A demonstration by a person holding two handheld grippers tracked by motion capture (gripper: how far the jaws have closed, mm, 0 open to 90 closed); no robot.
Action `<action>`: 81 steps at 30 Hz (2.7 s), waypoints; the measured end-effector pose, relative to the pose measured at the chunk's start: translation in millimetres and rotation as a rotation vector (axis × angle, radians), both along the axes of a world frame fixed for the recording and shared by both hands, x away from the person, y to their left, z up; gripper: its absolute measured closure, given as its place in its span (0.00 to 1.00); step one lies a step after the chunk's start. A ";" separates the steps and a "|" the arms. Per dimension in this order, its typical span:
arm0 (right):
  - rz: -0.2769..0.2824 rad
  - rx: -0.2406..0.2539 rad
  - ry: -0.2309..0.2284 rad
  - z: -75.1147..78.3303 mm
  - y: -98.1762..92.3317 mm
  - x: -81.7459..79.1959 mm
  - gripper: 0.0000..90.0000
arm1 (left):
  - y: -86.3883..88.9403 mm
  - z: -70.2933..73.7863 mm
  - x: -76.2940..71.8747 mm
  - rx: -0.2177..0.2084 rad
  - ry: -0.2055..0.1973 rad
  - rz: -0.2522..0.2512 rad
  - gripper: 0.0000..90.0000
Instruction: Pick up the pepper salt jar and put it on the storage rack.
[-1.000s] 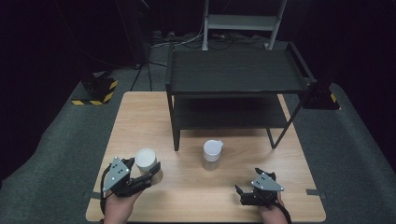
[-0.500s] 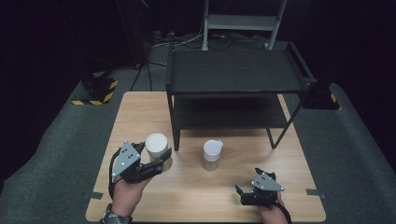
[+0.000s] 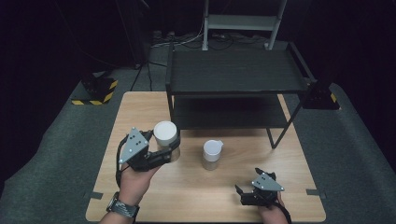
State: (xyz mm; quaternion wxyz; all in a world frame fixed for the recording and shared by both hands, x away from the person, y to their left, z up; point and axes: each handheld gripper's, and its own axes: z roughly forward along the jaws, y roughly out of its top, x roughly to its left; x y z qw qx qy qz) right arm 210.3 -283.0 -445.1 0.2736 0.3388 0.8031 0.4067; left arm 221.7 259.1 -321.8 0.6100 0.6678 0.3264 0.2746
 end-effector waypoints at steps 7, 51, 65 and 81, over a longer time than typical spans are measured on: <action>0.000 0.004 0.002 0.0 -0.7 0.2 0.00 | -7.7 18.2 10.7 -0.016 -0.021 -0.002 0.38; -0.001 0.018 0.002 -0.8 -2.6 0.2 0.00 | -56.3 105.9 67.0 -0.070 -0.113 -0.018 0.38; -0.001 0.031 0.001 -1.5 -4.8 0.1 0.00 | -75.8 124.4 89.5 -0.075 -0.114 -0.004 0.38; -0.004 0.041 0.000 -2.1 -6.2 -0.3 0.00 | -91.7 123.7 115.8 -0.086 -0.121 0.047 0.38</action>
